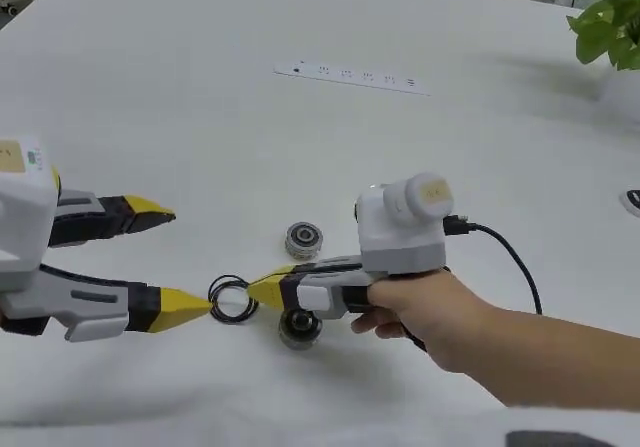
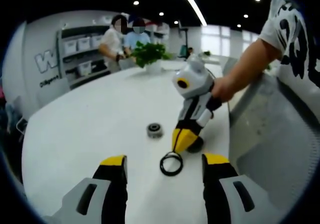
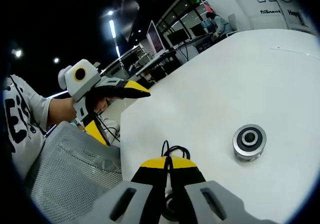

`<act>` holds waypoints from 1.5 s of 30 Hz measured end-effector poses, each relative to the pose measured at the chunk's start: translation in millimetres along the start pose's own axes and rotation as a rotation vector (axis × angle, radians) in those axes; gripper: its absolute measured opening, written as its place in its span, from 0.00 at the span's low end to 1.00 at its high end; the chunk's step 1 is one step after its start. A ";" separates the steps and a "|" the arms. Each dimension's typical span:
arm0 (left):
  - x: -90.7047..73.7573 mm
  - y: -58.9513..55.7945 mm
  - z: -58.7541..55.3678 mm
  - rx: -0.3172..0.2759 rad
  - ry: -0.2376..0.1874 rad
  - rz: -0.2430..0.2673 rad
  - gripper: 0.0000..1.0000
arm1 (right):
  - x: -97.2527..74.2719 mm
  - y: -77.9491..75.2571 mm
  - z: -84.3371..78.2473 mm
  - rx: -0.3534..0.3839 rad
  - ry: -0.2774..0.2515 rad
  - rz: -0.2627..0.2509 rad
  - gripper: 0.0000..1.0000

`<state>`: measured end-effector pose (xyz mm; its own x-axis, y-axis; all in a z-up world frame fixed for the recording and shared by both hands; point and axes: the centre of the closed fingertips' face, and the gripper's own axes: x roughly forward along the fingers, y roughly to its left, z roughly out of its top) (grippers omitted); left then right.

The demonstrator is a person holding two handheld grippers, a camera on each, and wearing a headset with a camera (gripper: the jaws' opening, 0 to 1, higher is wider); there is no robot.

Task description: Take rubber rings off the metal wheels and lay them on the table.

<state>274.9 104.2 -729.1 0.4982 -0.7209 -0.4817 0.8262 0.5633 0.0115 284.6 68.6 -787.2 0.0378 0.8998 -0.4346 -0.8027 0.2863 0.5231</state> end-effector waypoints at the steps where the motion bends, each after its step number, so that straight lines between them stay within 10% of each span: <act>1: -0.2 0.1 0.0 -0.001 0.000 0.001 0.61 | 0.0 -0.7 -0.6 0.000 0.003 -0.002 0.00; 25: 3.1 -3.0 2.3 -0.001 0.010 -0.010 0.61 | -1.0 -9.7 -4.5 -0.025 0.018 -0.045 0.07; 45: 2.1 -3.9 14.7 0.010 -0.005 -0.007 0.61 | -20.1 4.8 25.3 -0.095 -0.063 -0.027 0.23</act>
<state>276.6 94.5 -717.3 0.4937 -0.7267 -0.4777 0.8323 0.5541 0.0171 295.0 60.1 -757.4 0.0946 0.9120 -0.3992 -0.8537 0.2806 0.4387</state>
